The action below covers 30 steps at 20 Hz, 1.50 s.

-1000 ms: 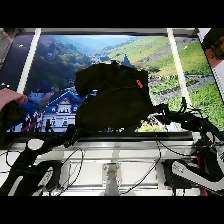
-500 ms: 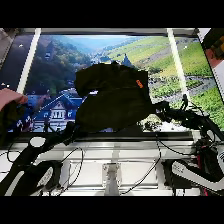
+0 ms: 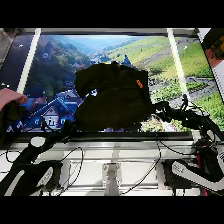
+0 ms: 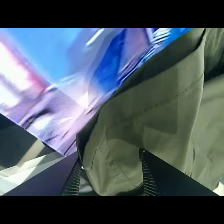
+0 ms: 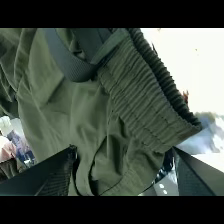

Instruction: Fold the clothes and pants, and hang the long-sleeved shirts on hangers.

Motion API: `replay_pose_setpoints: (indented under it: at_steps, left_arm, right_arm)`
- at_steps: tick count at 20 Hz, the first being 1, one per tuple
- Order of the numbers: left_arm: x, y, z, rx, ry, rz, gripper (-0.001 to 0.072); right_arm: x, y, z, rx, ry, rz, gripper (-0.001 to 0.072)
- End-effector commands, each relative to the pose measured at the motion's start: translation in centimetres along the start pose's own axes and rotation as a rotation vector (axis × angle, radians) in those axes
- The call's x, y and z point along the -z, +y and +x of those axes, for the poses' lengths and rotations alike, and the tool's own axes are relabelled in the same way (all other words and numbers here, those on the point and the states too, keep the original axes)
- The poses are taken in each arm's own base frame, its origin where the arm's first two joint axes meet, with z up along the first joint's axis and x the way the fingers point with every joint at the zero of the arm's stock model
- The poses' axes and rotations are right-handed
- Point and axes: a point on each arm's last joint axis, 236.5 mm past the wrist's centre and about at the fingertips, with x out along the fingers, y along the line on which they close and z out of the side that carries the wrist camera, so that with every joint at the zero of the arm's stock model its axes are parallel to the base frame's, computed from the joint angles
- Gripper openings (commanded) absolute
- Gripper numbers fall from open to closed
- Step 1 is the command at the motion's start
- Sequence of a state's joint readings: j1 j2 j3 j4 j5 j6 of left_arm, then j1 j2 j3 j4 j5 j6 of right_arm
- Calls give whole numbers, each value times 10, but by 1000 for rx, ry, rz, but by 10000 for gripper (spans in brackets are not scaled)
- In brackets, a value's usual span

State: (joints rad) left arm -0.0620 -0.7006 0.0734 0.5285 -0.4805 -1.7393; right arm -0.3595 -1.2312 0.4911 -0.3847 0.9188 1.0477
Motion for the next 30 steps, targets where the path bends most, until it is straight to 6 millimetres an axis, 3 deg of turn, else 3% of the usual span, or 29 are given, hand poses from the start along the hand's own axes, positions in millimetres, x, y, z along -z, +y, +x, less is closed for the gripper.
replay_pose_setpoints:
  at_steps: [1,4,6,13,15,21,23,25,27,29,30]
  left_arm:
    - [-2,-3,0,13,-8,-19,391]
    - [-7,-4,0,17,-31,-22,390]
    - [-9,-5,0,19,-40,-22,337]
    - [-13,-7,0,29,-53,14,334]
    - [-8,-12,0,47,-42,37,205]
    - [2,-19,3,62,-32,99,199]
    - [-4,-19,3,64,-55,99,12]
    - [-9,-21,2,68,-76,99,11]
    - [-10,-25,1,76,-84,116,10]
    - [-13,-41,-4,113,-97,172,9]
    - [-15,-50,-8,138,-110,187,9]
  right_arm:
    - [5,-10,0,45,23,21,684]
    - [8,-15,-1,65,35,39,684]
    - [9,-14,-1,63,39,40,684]
    - [12,-13,-1,59,48,55,683]
    - [12,-13,-1,59,48,55,683]
    - [14,-12,-1,55,57,56,681]
    - [13,-13,-1,57,56,55,680]
    - [15,-18,-2,79,61,60,679]
    - [20,-37,-4,161,81,89,680]
    - [27,-55,-9,244,98,165,679]
    - [27,-55,-8,243,93,196,679]
